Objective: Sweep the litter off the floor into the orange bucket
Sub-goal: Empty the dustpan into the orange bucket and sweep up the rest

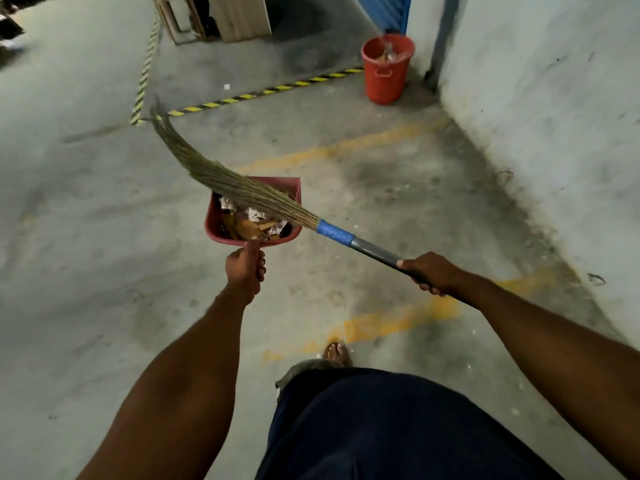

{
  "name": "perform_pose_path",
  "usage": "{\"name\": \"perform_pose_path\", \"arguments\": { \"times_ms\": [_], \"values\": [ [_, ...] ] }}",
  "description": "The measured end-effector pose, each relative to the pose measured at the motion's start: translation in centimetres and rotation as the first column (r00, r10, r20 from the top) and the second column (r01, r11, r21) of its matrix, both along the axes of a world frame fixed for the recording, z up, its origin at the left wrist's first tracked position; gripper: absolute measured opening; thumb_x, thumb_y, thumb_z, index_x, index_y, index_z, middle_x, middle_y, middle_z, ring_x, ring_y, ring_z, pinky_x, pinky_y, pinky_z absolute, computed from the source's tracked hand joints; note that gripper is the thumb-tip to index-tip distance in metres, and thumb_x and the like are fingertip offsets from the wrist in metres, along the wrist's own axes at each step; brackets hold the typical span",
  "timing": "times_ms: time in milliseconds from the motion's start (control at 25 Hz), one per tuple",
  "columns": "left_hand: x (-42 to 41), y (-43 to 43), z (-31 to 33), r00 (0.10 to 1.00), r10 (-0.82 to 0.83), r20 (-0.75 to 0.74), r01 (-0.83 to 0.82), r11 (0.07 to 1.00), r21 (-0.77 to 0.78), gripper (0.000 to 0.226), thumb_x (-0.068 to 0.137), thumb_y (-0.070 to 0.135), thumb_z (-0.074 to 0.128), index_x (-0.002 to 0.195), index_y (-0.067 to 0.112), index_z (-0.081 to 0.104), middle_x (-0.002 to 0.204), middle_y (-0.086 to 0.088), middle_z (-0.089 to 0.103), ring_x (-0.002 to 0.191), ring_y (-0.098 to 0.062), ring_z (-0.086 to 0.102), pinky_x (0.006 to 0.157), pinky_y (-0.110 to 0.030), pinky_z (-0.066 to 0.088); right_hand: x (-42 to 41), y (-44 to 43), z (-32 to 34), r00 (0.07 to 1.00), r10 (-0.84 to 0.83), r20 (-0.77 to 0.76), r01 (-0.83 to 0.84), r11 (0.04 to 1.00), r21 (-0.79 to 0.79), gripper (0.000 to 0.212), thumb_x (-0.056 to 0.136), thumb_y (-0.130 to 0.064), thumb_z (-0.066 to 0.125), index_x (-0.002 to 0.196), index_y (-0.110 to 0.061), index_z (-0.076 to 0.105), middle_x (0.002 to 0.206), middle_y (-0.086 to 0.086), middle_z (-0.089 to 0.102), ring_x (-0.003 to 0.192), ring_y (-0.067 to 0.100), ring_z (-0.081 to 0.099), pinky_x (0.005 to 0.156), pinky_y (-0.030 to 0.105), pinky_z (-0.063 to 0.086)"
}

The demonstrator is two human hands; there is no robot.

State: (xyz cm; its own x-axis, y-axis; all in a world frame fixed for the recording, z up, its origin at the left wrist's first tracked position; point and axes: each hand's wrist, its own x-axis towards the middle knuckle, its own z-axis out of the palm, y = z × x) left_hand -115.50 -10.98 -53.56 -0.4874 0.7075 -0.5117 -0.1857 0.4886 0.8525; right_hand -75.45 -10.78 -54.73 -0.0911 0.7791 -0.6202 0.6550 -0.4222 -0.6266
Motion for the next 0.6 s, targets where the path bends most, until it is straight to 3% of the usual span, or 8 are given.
{"name": "perform_pose_path", "arguments": {
  "times_ms": [320, 600],
  "values": [
    [3.2, 23.7, 2.1, 0.990, -0.142, 0.001, 0.142, 0.990, -0.001, 0.034, 0.094, 0.031, 0.068, 0.073, 0.007, 0.059, 0.060, -0.006, 0.051, 0.044, -0.015, 0.040, 0.041, -0.023, 0.030, 2.8, 18.3, 0.5, 0.998, -0.040, 0.057, 0.034, 0.994, 0.105, 0.060, 0.094, -0.066, 0.056, 0.060, -0.016, 0.053, 0.046, 0.002, 0.049, 0.037, 0.018, 0.043, 0.051, 0.029, 0.035],
    [9.6, 44.7, 1.2, 0.987, -0.161, -0.001, 0.161, 0.987, 0.020, 0.034, 0.093, 0.032, 0.070, 0.072, 0.006, 0.060, 0.058, -0.005, 0.051, 0.042, -0.015, 0.039, 0.041, -0.024, 0.029, 9.5, 37.8, -0.9, 0.989, -0.008, 0.145, -0.024, 0.976, 0.215, 0.063, 0.095, -0.070, 0.051, 0.061, -0.017, 0.053, 0.049, 0.000, 0.053, 0.046, 0.017, 0.053, 0.057, 0.033, 0.040]
  ]
}}
